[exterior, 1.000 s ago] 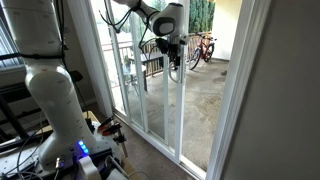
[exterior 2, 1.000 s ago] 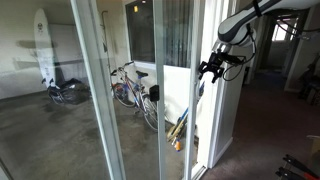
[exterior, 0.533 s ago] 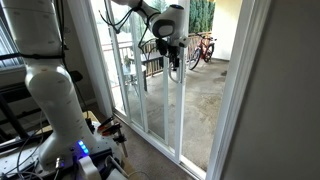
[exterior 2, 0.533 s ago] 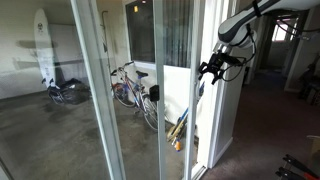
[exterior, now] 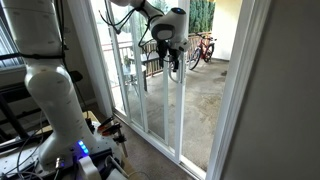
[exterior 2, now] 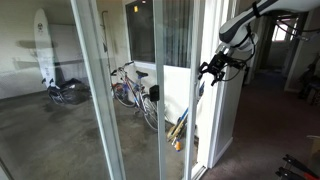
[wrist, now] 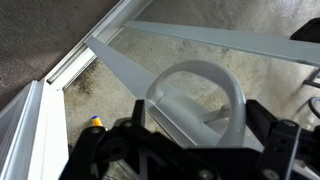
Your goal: Slide the glass door to the right.
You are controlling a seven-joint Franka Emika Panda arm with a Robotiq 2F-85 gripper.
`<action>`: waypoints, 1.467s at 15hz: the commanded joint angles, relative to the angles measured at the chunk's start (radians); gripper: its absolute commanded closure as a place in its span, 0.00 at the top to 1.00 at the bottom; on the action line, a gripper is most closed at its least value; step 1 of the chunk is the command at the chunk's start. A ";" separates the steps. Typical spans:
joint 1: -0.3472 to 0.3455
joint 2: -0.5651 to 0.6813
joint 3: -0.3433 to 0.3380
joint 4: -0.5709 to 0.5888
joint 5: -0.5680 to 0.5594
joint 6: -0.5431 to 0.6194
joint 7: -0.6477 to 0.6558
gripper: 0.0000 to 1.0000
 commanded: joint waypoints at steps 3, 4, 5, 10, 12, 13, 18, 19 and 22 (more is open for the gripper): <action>-0.011 -0.004 -0.002 -0.030 0.025 0.057 -0.022 1.00; -0.014 -0.001 -0.006 -0.026 0.021 0.065 -0.008 1.00; -0.018 0.001 -0.011 -0.023 0.022 0.074 -0.001 1.00; -0.039 0.017 -0.036 -0.008 0.013 0.043 0.032 1.00; -0.045 0.023 -0.046 -0.007 0.005 0.040 0.057 1.00; -0.051 0.025 -0.053 -0.004 0.007 0.027 0.074 1.00; -0.083 0.040 -0.094 0.015 0.039 -0.049 0.137 1.00; -0.089 0.040 -0.100 0.019 0.053 -0.061 0.145 1.00; -0.106 0.045 -0.121 0.024 0.092 -0.075 0.155 1.00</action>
